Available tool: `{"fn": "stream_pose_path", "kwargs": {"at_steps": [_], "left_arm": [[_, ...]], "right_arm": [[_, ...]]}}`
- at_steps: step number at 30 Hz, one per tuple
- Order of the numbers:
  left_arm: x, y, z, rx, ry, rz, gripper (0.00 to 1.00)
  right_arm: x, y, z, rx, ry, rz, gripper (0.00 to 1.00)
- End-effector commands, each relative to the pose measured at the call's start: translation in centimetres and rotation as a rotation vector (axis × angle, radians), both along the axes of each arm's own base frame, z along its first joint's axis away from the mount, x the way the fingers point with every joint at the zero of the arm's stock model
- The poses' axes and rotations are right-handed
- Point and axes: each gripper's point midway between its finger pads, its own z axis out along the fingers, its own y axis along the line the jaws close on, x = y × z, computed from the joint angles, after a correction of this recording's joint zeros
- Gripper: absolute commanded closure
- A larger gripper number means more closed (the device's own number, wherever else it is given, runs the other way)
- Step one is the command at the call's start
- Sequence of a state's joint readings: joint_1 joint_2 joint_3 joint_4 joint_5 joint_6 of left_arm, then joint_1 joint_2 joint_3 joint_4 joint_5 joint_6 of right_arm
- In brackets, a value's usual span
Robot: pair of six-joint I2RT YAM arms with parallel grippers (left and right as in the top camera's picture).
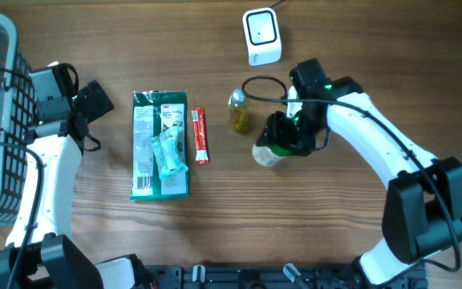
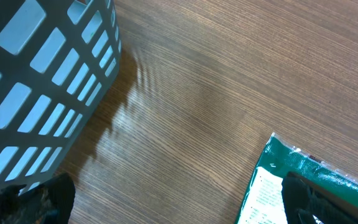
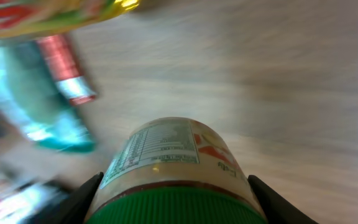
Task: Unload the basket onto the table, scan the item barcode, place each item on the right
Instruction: 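Lift the jar with the right gripper toward the scanner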
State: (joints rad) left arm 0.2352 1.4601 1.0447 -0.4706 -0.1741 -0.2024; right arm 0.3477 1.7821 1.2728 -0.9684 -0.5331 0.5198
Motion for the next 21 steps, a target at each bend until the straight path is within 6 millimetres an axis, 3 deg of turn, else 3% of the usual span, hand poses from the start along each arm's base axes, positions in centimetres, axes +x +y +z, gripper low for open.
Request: {"fn": "stream_pose_path", "kwargs": {"at_steps": [1,5,8,21], "left_arm": [[0.2,0.2,1.0,0.012,-0.022,-0.006,0.00],[0.2,0.2,1.0,0.012,-0.022,-0.006,0.00],[0.2,0.2,1.0,0.012,-0.022,-0.006,0.00],[0.2,0.2,1.0,0.012,-0.022,-0.006,0.00]], "right_arm": [[-0.3,2.6,4.2,0.229,0.169,-0.165,0.90],[-0.4,2.8,4.4,0.222,0.295,-0.314,0.90],[-0.6,3.9,5.8,0.310,0.373,-0.337,0.90],[-0.3,3.9,5.7,0.307,0.357,-0.339,0.90]]}}
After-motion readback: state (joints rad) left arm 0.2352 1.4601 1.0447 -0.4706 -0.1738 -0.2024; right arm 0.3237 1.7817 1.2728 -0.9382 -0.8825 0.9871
